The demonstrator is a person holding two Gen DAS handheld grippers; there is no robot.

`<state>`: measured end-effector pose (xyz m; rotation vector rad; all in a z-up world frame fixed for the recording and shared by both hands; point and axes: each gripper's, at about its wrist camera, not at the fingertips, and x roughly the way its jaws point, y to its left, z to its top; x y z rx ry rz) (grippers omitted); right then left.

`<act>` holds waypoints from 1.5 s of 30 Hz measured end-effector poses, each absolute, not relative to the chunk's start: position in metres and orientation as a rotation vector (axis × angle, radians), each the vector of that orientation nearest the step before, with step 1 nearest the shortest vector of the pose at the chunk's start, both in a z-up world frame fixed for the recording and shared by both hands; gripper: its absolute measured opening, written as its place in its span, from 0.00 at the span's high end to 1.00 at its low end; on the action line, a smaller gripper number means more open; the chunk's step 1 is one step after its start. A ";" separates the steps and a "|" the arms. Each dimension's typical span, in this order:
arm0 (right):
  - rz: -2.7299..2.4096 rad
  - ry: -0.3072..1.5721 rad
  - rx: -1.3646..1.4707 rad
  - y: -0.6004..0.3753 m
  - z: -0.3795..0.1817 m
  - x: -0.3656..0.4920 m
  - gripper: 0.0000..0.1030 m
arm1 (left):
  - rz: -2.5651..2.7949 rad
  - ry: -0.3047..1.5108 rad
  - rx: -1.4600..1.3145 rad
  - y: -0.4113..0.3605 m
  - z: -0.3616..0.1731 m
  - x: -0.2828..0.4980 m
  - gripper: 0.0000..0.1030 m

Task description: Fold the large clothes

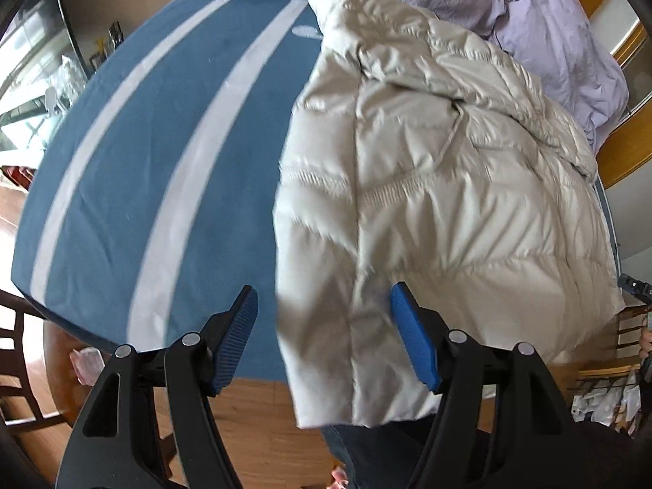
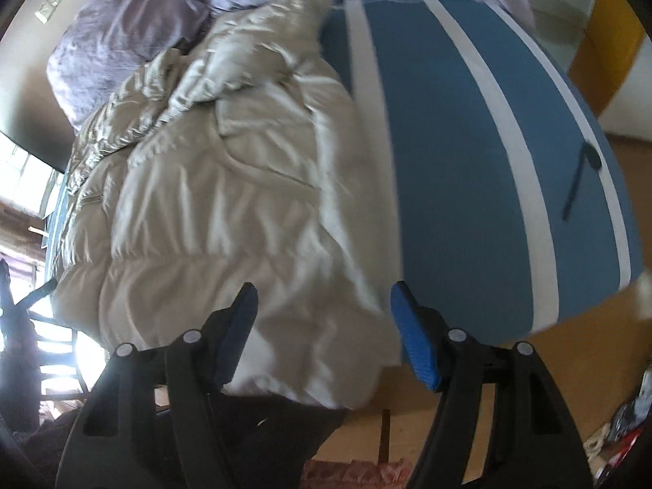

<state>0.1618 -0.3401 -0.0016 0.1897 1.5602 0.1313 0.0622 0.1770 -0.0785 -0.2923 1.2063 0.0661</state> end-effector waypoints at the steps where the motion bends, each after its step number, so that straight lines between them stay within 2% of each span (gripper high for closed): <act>1: 0.127 1.568 0.198 -0.343 -0.004 0.159 0.34 | 0.065 1.209 -0.296 0.175 -0.081 0.061 0.33; 11: 0.188 1.620 0.207 -0.333 -0.020 0.153 0.34 | 0.105 1.201 -0.419 0.178 -0.096 0.056 0.33; 13: 0.204 1.630 0.212 -0.329 -0.024 0.151 0.38 | 0.115 1.193 -0.425 0.177 -0.096 0.056 0.33; 15: 0.218 1.635 0.222 -0.329 -0.027 0.146 0.49 | 0.117 1.185 -0.438 0.175 -0.095 0.057 0.34; 18: 0.230 1.629 0.255 -0.329 -0.029 0.143 0.57 | 0.105 1.181 -0.452 0.171 -0.094 0.057 0.40; 28: 0.300 1.620 0.361 -0.341 -0.035 0.138 0.58 | 0.156 1.178 -0.397 0.152 -0.093 0.059 0.48; 30: 0.321 1.622 0.371 -0.350 -0.035 0.135 0.63 | 0.172 1.173 -0.389 0.148 -0.093 0.059 0.50; 31: 0.330 1.624 0.377 -0.353 -0.035 0.135 0.65 | 0.179 1.170 -0.388 0.147 -0.092 0.059 0.52; 33: 0.356 1.624 0.402 -0.356 -0.036 0.134 0.74 | 0.195 1.159 -0.388 0.144 -0.091 0.057 0.59; 36: 0.385 1.609 0.416 -0.370 -0.033 0.132 0.86 | 0.219 1.136 -0.383 0.141 -0.086 0.054 0.75; 38: 0.408 1.583 0.442 -0.373 -0.027 0.131 0.89 | 0.224 1.116 -0.388 0.139 -0.081 0.052 0.84; 45: 0.461 1.471 0.481 -0.382 0.006 0.146 0.91 | 0.201 1.053 -0.397 0.140 -0.053 0.054 0.90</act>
